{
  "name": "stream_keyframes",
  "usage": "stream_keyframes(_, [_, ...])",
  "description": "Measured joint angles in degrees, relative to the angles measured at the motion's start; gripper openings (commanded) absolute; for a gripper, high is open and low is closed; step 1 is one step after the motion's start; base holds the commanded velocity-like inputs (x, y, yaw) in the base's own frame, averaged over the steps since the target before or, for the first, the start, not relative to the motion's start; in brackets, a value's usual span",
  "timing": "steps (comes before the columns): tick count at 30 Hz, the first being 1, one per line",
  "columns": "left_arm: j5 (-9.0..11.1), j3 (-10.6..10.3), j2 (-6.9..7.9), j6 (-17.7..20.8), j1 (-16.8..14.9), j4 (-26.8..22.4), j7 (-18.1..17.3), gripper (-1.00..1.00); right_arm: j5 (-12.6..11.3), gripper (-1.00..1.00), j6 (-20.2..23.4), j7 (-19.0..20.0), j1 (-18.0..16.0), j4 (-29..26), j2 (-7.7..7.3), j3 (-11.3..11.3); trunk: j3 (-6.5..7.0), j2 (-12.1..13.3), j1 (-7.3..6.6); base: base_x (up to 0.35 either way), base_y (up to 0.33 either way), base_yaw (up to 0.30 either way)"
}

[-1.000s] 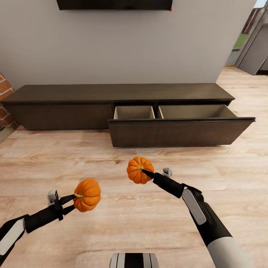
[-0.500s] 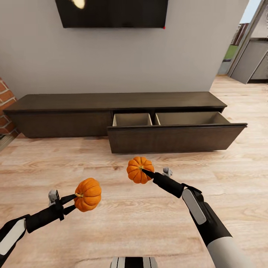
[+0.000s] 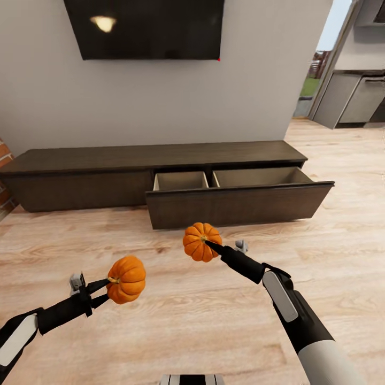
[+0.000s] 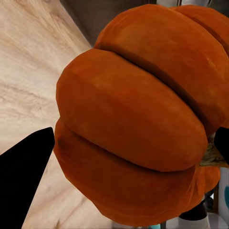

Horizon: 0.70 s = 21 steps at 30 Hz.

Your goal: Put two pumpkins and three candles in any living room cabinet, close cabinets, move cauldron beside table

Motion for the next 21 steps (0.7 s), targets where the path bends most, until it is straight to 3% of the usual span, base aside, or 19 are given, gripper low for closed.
stream_keyframes(8, [0.06, 0.14, 0.01, 0.00, 0.01, 0.00, -0.01, -1.00, -0.08, -1.00, 1.20, -0.59, -0.02, -0.05, 0.04, 0.08, 1.31, 0.11, -0.21, 0.000, 0.000, -0.012])
stream_keyframes(11, [0.04, 0.10, 0.01, 0.00, 0.01, -0.01, -0.01, -1.00, -0.05, -1.00, 3.48, -0.61, -0.01, -0.05, 0.01, -0.17, 1.76, 0.15, -0.28, 0.000, 0.000, 0.006])
stream_keyframes(21, [0.05, 0.08, 0.01, 0.01, 0.02, -0.10, -0.01, -1.00, -0.30, -1.00, 5.40, -0.59, -0.04, 0.03, 0.11, -0.35, 3.08, 0.28, -0.54, 0.000, 0.000, 0.091])
